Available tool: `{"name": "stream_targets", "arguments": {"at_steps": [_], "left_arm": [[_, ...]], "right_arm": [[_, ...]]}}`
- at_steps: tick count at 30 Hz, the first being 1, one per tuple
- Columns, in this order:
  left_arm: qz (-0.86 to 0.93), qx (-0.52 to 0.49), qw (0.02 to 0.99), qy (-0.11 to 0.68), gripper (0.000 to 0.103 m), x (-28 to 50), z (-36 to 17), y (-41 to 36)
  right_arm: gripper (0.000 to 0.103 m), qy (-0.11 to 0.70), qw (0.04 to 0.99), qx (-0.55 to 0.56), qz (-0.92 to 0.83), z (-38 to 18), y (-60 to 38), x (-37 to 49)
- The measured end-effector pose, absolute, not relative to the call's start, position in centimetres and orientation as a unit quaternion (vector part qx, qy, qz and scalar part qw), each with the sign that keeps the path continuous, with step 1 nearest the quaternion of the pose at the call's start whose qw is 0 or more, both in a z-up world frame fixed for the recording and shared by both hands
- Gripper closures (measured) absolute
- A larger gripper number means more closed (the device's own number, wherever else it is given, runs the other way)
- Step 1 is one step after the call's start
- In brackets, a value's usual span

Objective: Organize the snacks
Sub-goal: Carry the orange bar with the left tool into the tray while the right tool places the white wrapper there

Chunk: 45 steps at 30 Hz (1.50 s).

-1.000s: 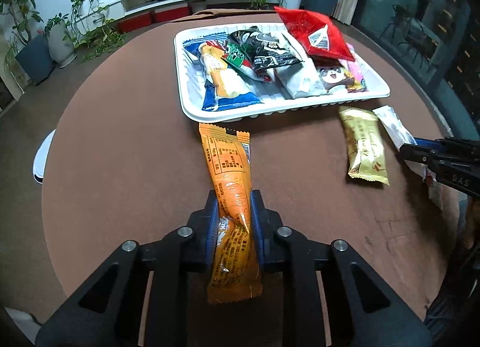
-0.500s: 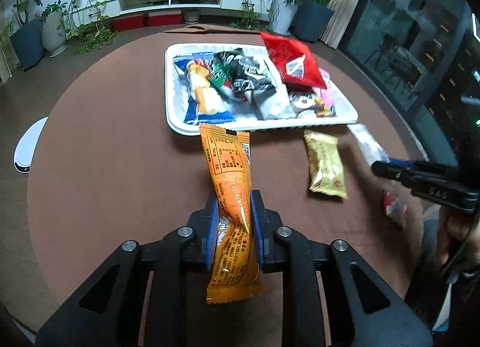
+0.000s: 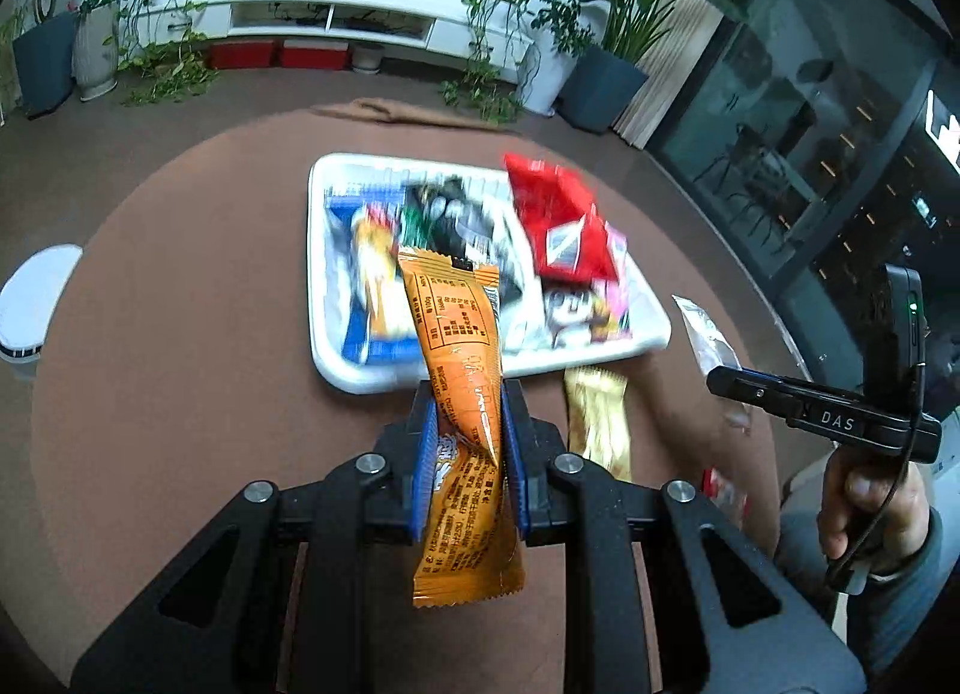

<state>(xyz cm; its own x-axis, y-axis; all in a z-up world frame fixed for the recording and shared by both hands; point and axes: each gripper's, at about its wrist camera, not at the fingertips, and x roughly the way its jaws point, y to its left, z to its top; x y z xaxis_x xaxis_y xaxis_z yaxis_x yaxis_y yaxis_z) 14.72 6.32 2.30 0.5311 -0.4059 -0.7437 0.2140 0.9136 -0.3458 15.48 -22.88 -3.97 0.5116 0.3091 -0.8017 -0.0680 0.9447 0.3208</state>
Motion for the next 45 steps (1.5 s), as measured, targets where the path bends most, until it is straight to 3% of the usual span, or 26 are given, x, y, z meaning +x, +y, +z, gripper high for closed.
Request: {"name": "stream_targets", "arguments": {"at_steps": [13,27,45], "left_arm": [[-0.189,-0.125,0.880,0.418,0.085,22.3,7.4,7.0],[-0.185,-0.122,0.857,0.465,0.085,27.3,1.8,4.4],[-0.171,-0.121,0.847,0.488,0.084,29.8,-2.5,3.7]], "right_arm": [[0.077,0.416,0.884,0.110,0.181,5.1,-16.1,23.4],[0.077,0.492,0.844,0.140,0.162,-2.3,-12.8,29.6],[0.076,0.520,0.832,0.130,0.145,-5.5,-12.2,31.6]]}}
